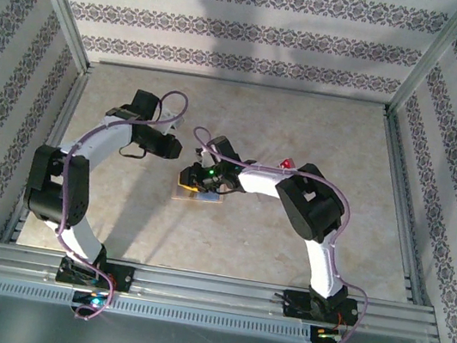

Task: Put the credit cards into the card holder
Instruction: Flip over the card slot in the card holder.

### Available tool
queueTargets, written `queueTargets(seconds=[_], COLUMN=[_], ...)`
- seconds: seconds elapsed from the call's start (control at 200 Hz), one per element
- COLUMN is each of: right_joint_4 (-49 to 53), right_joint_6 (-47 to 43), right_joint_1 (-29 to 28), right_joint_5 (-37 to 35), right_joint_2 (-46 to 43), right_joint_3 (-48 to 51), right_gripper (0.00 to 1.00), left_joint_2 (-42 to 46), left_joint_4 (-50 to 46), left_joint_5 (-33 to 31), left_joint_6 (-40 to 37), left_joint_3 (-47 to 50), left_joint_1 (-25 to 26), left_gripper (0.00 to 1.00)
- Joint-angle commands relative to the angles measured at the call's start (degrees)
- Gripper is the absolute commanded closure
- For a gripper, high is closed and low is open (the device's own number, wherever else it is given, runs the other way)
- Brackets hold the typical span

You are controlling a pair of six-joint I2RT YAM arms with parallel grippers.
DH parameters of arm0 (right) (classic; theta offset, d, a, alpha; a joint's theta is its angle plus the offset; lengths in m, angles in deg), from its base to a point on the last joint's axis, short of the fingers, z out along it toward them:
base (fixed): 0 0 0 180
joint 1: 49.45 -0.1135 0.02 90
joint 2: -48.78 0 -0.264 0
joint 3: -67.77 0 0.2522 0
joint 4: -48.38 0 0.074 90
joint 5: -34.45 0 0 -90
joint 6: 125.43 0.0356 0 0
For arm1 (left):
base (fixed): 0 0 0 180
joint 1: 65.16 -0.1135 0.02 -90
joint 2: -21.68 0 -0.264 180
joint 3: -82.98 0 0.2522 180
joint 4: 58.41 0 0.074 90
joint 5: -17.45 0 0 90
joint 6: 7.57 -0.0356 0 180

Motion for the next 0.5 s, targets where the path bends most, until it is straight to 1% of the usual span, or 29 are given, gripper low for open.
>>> queueTargets(seconds=[0.0,0.14,0.26,0.355,0.495], right_joint_4=[3.6,5.5,12.1,20.4,33.1], right_joint_6=[-2.0,-3.6,-8.4,-14.3,-23.5], right_joint_1=[-0.6,-0.3,1.0,3.3,8.4], right_joint_5=[-1.0,-2.0,-5.0,-10.0,-19.4], right_joint_2=[1.4,-3.4,-11.2,-18.1,-25.2], right_joint_3=[-2.2,-1.0,-0.6,-0.4,0.1], right_gripper=[0.69,0.69,0.67,0.65,0.59], left_joint_2=[1.1,0.3,0.6,2.1,3.7], left_joint_4=[1.0,1.7,2.9,4.5,5.0], left_joint_5=[-0.6,-0.6,-2.3,-3.1,-0.9], left_joint_6=[-1.5,-2.4,-4.1,-4.9,-5.1], left_joint_3=[1.3,2.4,3.9,5.3,4.8], left_joint_1=[-0.2,-0.1,0.5,0.9,2.2], left_gripper=[0.74,0.74,0.74,0.73,0.73])
